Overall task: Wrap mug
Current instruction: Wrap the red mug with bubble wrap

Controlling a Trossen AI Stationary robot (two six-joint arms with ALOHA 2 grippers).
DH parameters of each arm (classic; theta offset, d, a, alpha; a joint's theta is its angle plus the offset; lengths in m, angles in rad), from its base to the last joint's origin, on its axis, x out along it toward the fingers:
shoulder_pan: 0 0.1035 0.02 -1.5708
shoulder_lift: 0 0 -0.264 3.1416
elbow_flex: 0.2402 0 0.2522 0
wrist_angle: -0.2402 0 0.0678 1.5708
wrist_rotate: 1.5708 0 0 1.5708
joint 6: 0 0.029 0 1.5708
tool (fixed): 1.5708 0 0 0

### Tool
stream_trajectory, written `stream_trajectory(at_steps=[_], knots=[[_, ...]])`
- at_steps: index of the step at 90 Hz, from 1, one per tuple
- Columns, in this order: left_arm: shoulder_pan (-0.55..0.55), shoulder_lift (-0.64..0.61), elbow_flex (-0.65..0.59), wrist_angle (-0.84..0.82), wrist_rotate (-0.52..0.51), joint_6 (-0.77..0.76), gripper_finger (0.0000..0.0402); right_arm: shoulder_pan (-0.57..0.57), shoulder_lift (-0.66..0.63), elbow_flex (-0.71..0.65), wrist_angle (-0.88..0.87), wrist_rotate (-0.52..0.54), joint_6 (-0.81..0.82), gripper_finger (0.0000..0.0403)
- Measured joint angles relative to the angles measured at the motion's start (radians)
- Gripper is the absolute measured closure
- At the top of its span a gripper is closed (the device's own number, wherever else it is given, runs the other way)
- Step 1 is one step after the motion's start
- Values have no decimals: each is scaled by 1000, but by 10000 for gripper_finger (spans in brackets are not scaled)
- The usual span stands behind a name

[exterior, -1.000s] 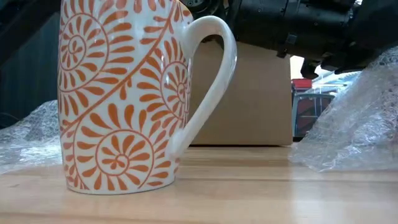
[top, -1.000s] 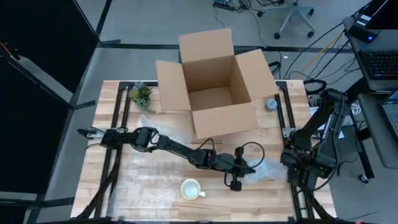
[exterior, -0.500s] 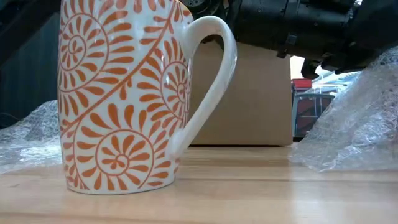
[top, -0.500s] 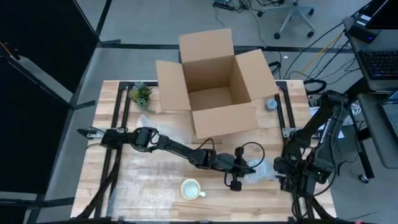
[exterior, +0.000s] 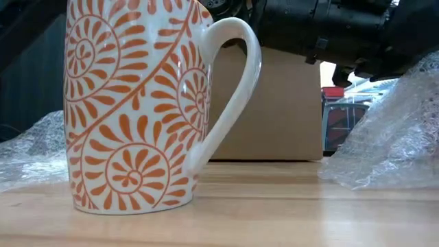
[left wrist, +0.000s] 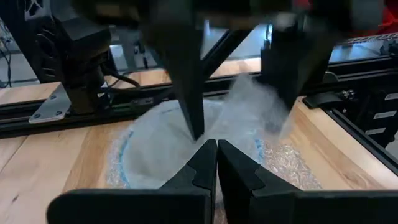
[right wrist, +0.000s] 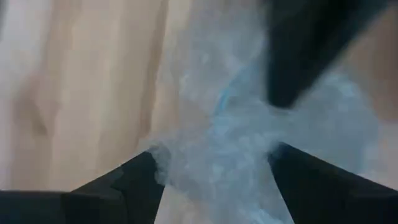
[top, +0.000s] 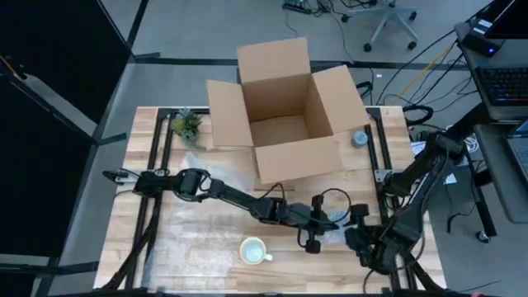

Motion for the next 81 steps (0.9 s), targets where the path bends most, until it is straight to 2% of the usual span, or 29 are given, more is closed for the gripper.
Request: stream_trajectory(at_steps=[23, 40, 52, 61, 66, 81], knots=[[0, 0, -1, -12, 0, -2, 402, -103, 170, 5, 66, -92, -142, 145], [-2, 1, -1, -3, 6, 0, 402, -143, 216, 7, 98, -164, -195, 145], [-2, 0, -1, -1, 5, -1, 402, -143, 201, 7, 79, -167, -194, 145], [0, 1, -1, 4, 2, -1, 402, -145, 163, 30, 0, -168, -161, 145], [2, 1, 0, 4, 3, -1, 402, -147, 124, 49, -61, -165, -136, 145], [-1, 1, 0, 0, 3, -1, 402, -144, 6, 84, -94, -161, -97, 145]])
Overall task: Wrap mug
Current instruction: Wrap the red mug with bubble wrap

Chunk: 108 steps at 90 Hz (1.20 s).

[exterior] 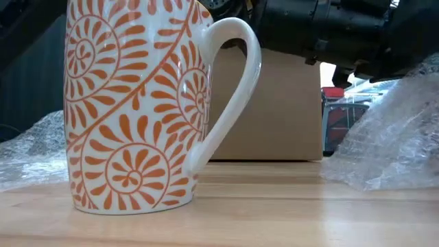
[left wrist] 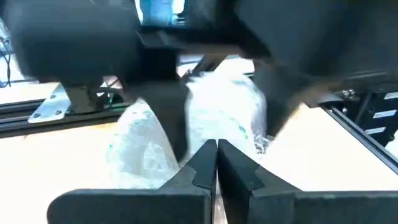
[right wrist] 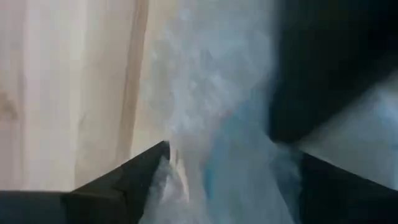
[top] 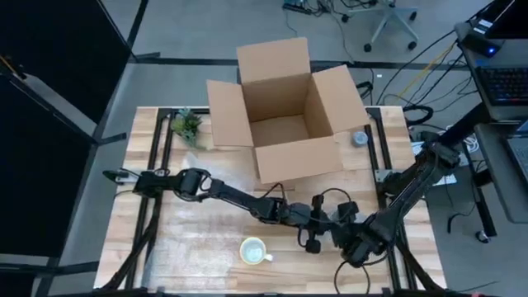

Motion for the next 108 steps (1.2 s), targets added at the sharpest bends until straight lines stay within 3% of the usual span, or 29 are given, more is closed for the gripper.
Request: stream_trajectory(at_steps=[31, 56, 76, 92, 108], knots=[[1, 0, 0, 0, 0, 0, 402, 11, -207, 5, -37, -22, 142, 145], [1, 0, 0, 0, 0, 0, 402, 74, -256, 7, -84, -46, 271, 145], [1, 0, 0, -1, 0, 0, 402, 134, -210, -14, -12, -20, 297, 145], [1, 0, 0, -1, 0, 0, 402, 107, -104, -28, 34, 72, 170, 145], [1, 0, 0, 0, 0, -1, 402, 61, 33, -28, 38, 20, 38, 145]])
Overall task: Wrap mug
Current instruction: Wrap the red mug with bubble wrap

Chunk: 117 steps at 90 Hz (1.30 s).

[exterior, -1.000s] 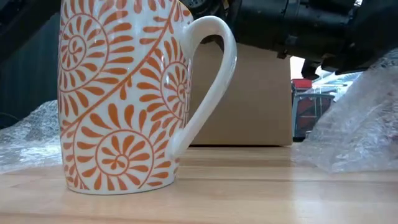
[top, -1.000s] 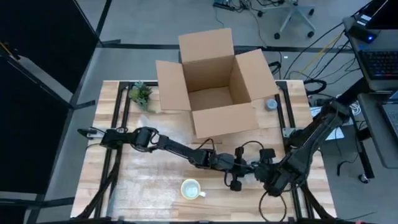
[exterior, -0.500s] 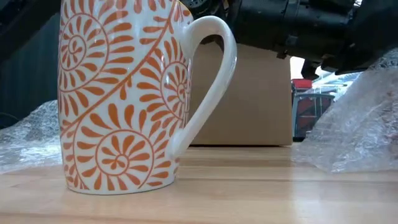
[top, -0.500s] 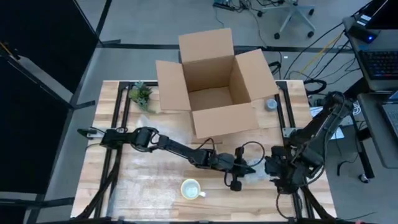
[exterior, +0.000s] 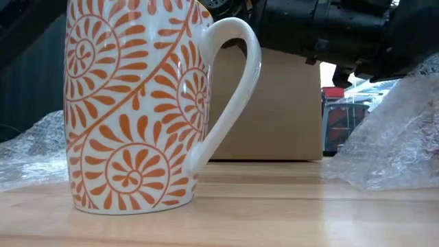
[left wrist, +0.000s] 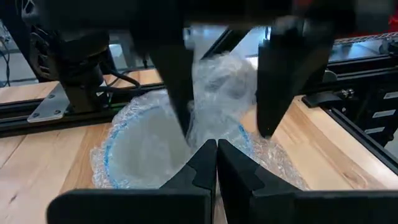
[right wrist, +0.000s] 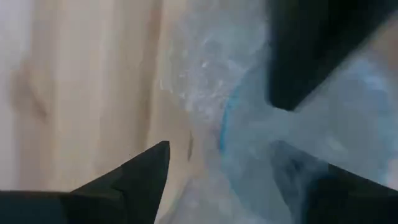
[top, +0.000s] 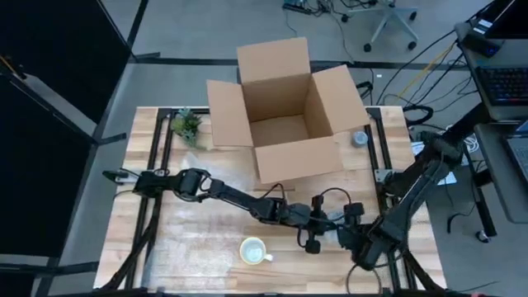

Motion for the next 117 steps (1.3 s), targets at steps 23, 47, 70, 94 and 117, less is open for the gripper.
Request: stream_trajectory(at_steps=[23, 47, 70, 94, 117], knots=[[0, 0, 0, -5, 0, 0, 402, -24, 173, 2, 47, -12, -85, 145], [2, 0, 0, 1, 0, -1, 402, -24, 187, 19, 8, -30, -72, 145], [-1, -1, 0, -3, -1, 0, 402, -23, 19, 74, -130, -17, -36, 145], [1, -1, 0, -2, -1, -1, 402, -20, -171, 95, -209, -15, 87, 145], [0, -1, 0, -2, -1, -1, 402, 46, -251, 96, -121, 12, 217, 145]])
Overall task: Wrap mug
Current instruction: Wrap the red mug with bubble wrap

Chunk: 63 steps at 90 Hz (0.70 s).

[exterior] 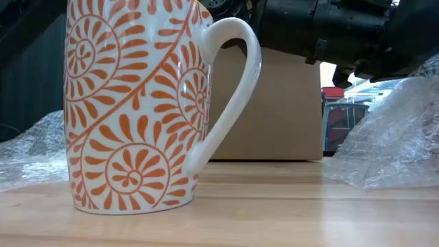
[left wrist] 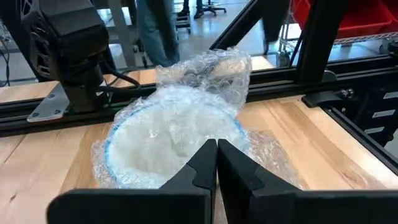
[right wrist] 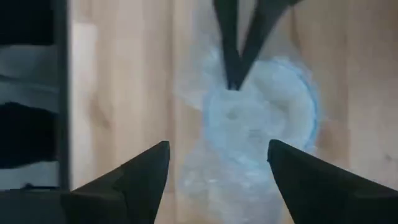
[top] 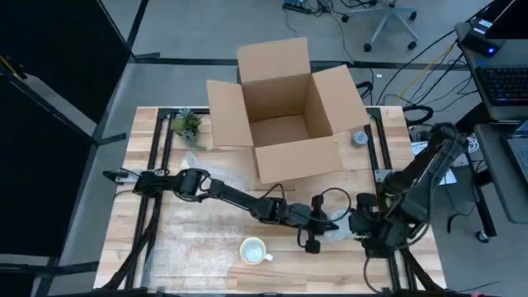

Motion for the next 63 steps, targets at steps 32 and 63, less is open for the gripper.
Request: stream_trajectory(at_steps=[32, 63], knots=[[0, 0, 0, 1, 0, 0, 402, 40, 208, -3, 5, 87, -66, 145], [0, 0, -1, -6, 0, -1, 402, -28, 505, -2, 58, 79, -260, 145]])
